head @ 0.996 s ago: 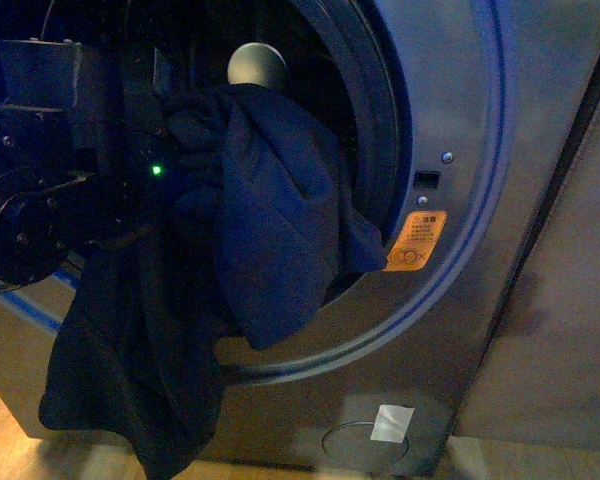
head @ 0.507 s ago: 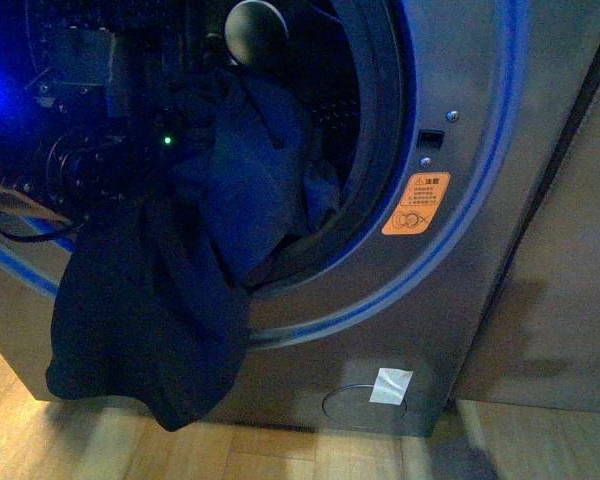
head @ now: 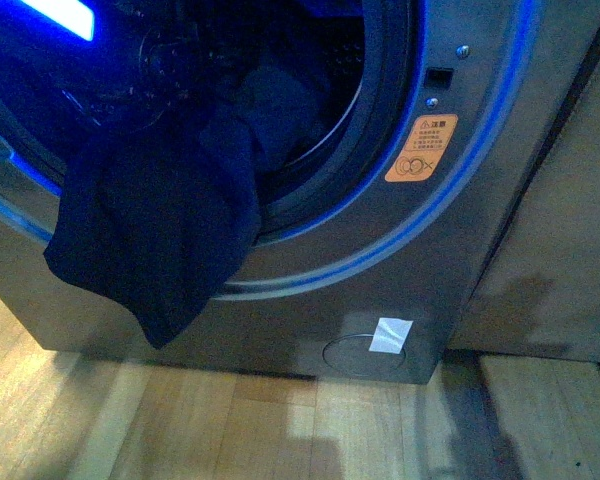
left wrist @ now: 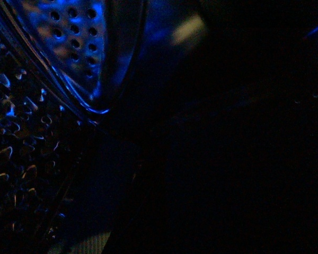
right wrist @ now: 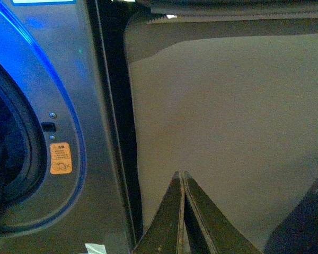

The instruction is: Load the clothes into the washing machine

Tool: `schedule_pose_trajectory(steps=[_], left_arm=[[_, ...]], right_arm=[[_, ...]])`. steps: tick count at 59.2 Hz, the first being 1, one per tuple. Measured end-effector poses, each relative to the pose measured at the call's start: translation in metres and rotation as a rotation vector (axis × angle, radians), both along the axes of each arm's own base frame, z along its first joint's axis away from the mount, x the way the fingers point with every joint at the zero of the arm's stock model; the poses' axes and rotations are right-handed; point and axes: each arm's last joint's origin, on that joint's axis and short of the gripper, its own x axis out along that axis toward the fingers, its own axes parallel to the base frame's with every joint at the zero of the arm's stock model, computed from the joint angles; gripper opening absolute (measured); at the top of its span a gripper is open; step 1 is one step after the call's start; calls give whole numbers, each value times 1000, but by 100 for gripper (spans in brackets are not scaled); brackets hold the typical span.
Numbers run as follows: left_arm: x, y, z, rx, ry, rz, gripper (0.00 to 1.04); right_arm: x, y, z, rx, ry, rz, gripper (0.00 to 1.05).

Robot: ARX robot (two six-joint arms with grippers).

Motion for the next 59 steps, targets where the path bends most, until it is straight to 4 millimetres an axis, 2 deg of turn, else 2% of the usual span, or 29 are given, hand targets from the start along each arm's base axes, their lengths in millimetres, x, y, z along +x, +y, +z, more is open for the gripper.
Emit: schedule_pose_trajectory(steps=[6, 16, 28, 39, 44, 50, 59], left_arm=[[13, -2, -1, 32, -5, 27, 12], [25, 2, -3, 103, -40, 109, 12], [25, 3, -7, 127, 3, 81, 12], [14, 1, -23, 106, 92, 0, 37], [2, 1, -29, 87, 112, -27, 55], [-9, 2, -26, 66, 117, -36, 69], [-29, 4, -9, 41, 89, -62, 92]], right_arm=[[-3, 0, -4, 0, -1, 4, 2], [-6, 0, -9, 0, 1, 3, 2], [-11, 0, -21, 0, 20, 2, 2], [-18, 0, -20, 0, -5, 3, 2], [-18, 0, -21, 0, 0, 3, 2], [-18, 0, -21, 0, 0, 3, 2], [-18, 0, -21, 0, 0, 3, 2]])
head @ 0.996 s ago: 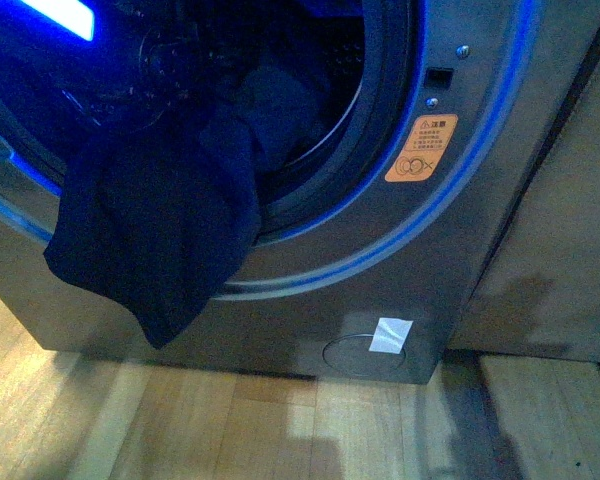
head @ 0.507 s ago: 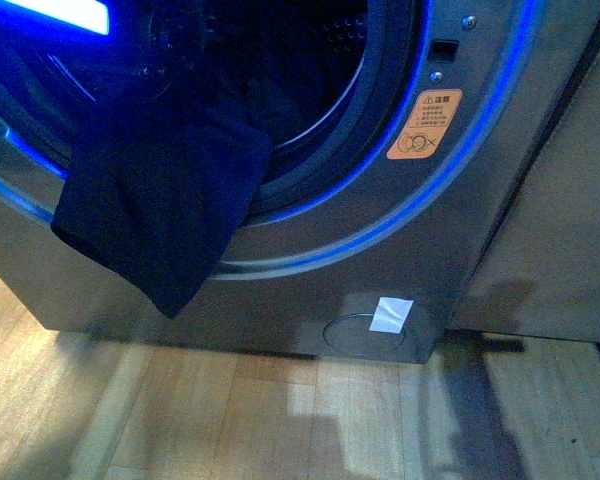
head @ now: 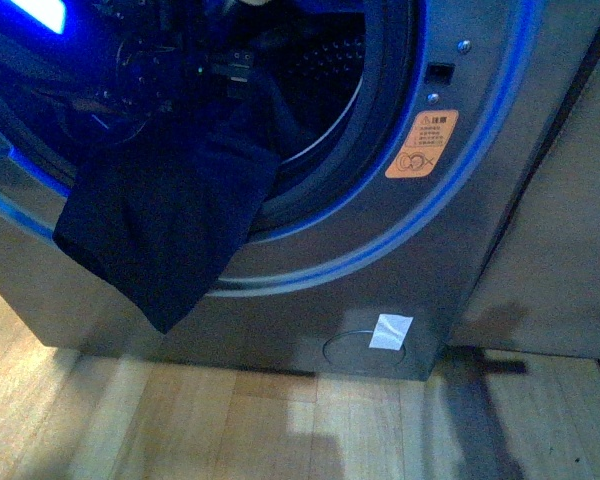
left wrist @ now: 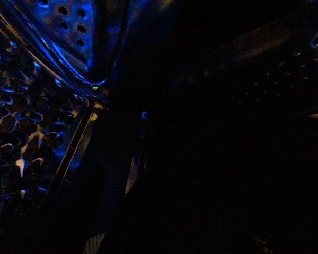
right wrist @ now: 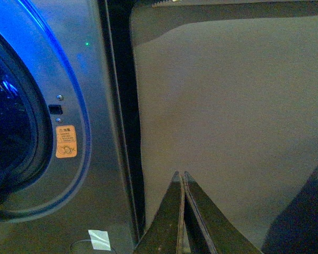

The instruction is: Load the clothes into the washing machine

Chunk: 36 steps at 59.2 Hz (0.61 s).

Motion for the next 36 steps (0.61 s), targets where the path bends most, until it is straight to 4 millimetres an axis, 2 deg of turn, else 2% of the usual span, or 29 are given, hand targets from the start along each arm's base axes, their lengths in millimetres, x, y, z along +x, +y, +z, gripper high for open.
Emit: schedule_pose_trajectory(steps=[4, 8, 21, 27, 36], left_arm=[[-11, 0, 9, -9, -12, -24, 100], [-26, 2, 23, -28, -32, -59, 98], [-81, 6, 39, -71, 6, -137, 98], [-105, 6, 42, -25, 40, -163, 98], [-118, 10, 46, 3, 73, -185, 98]], right_arm=[[0, 0, 0, 0, 0, 0, 2], [0, 0, 0, 0, 0, 0, 2], [0, 0, 0, 0, 0, 0, 2], [0, 0, 0, 0, 0, 0, 2], [0, 0, 0, 0, 0, 0, 2]])
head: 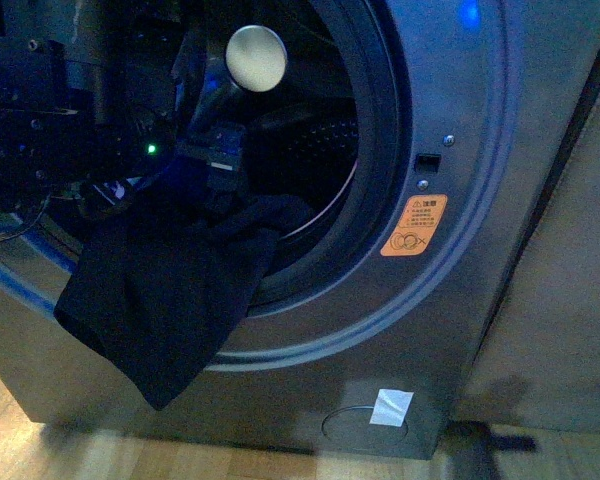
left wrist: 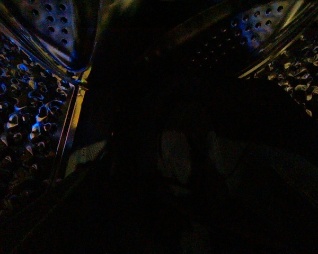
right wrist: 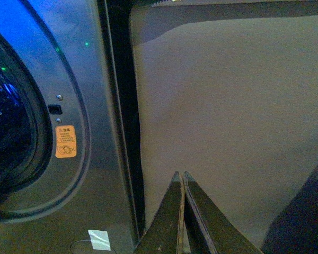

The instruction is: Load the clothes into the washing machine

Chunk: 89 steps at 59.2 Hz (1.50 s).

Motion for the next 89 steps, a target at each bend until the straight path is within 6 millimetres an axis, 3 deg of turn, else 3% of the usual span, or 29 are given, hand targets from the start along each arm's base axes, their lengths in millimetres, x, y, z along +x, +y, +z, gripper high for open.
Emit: schedule_pose_trajectory(steps=[10, 36, 48, 52, 57, 70, 76, 89], left_arm=[[-27, 8, 19, -35, -12, -42, 98], [-133, 29, 88, -153, -103, -164, 98], [-172, 35, 120, -204, -177, -180, 98], [-189, 36, 127, -194, -223, -71, 90], [-214, 46, 120, -187, -280, 80, 72], [-244, 61, 77, -183, -244, 103, 31], [-261, 67, 63, -185, -253, 107, 4], [-286, 81, 42, -188, -258, 110, 4]], right_arm=[[0, 0, 0, 0, 0, 0, 2], [0, 0, 0, 0, 0, 0, 2], [0, 0, 0, 0, 0, 0, 2], [0, 0, 0, 0, 0, 0, 2], [0, 0, 0, 0, 0, 0, 2], [0, 0, 0, 0, 0, 0, 2], [0, 0, 0, 0, 0, 0, 2], [0, 0, 0, 0, 0, 1, 2]])
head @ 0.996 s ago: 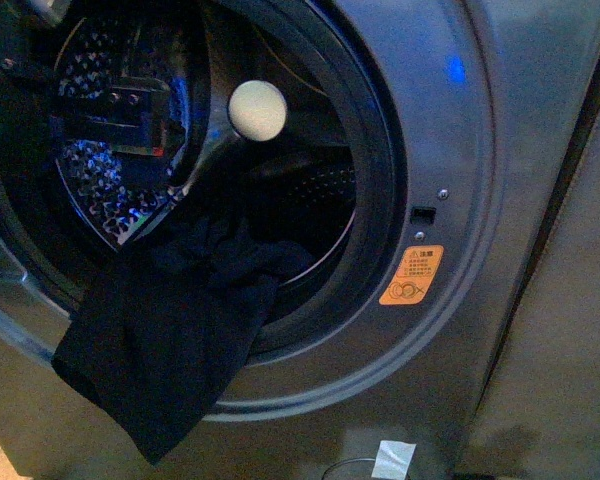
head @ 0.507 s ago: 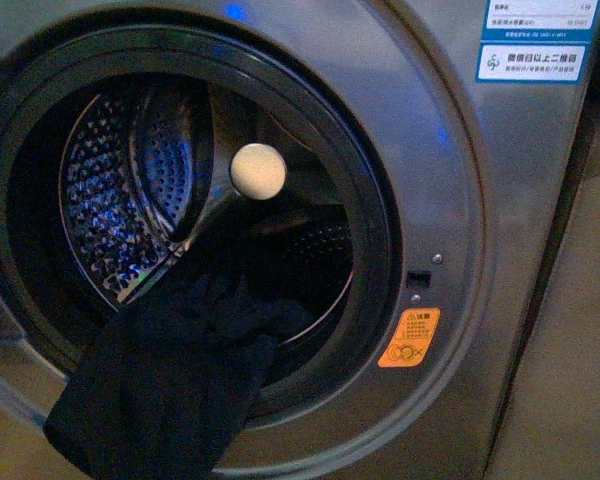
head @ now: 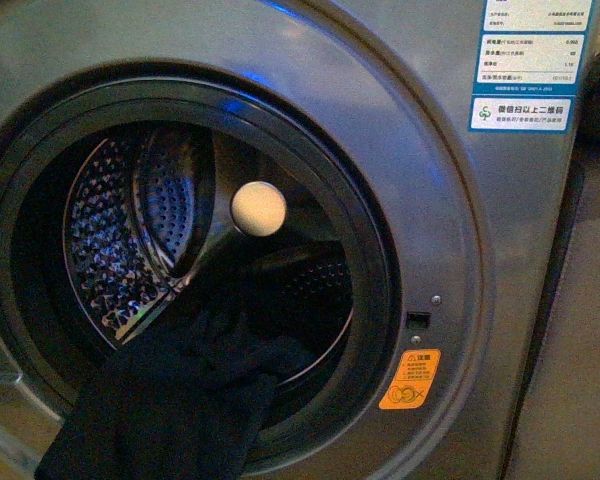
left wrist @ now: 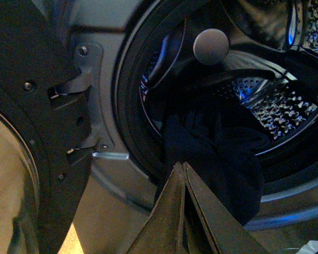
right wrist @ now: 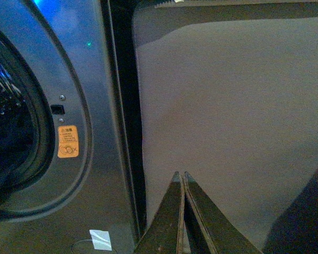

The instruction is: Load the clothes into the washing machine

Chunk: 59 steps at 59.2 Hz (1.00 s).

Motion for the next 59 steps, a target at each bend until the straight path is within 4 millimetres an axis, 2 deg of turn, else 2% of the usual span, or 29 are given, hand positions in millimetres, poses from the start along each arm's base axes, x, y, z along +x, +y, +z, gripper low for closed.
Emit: schedule_pose_trajectory(steps=[34, 59], left_arm=[[-28, 0, -22, -1, -11, -3, 4], [-39, 0, -20, 0, -24, -3, 4]], right_arm=[[0, 0, 0, 0, 0, 0, 2], [0, 0, 0, 0, 0, 0, 2]])
